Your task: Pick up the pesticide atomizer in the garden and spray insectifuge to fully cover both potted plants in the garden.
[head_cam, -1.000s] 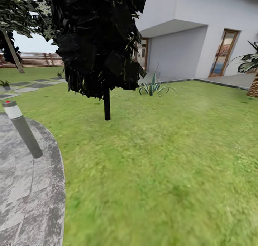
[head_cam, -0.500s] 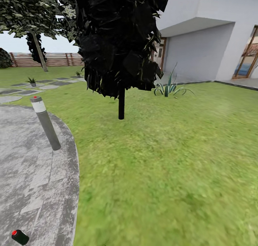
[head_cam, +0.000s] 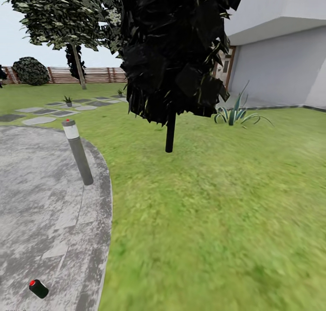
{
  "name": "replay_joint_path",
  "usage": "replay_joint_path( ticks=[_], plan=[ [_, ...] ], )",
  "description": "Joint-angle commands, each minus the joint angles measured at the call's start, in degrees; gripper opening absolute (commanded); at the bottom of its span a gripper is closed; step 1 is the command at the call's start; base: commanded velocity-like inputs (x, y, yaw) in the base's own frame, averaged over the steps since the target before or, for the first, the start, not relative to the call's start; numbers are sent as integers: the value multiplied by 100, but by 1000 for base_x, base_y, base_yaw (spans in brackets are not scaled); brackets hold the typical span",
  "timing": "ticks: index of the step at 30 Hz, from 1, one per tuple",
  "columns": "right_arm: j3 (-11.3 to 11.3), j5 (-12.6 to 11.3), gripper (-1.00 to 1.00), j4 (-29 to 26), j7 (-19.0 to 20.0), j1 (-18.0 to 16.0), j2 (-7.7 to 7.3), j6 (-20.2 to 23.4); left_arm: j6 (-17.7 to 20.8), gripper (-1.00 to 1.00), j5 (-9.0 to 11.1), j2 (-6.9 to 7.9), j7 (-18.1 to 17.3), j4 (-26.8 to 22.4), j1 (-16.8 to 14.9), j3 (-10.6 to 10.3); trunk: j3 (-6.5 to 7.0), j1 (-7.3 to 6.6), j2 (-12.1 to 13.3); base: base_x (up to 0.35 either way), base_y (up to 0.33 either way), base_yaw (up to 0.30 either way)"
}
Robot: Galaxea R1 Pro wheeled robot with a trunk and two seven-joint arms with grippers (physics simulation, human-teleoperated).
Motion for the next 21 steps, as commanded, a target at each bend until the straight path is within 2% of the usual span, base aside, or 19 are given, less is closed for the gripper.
replay_joint_path(
  ticks=[1, 8, 21],
  plan=[
    [-4, 0, 100, 4, -2, -1, 0, -18, -19, 100, 35, 0, -3, 6, -4, -7, -5, 1, -2, 234, -178, 277],
    [-7, 0, 100, 4, -2, -1, 0, -18, -19, 100, 33, 0, -3, 7, -4, -6, -5, 1, -2, 232, -200, 223],
    [-7, 0, 100, 4, -1, -1, 0, -18, -19, 100, 33, 8, -3, 7, -4, 0, -5, 1, -2, 225, -223, 17]
  ],
)
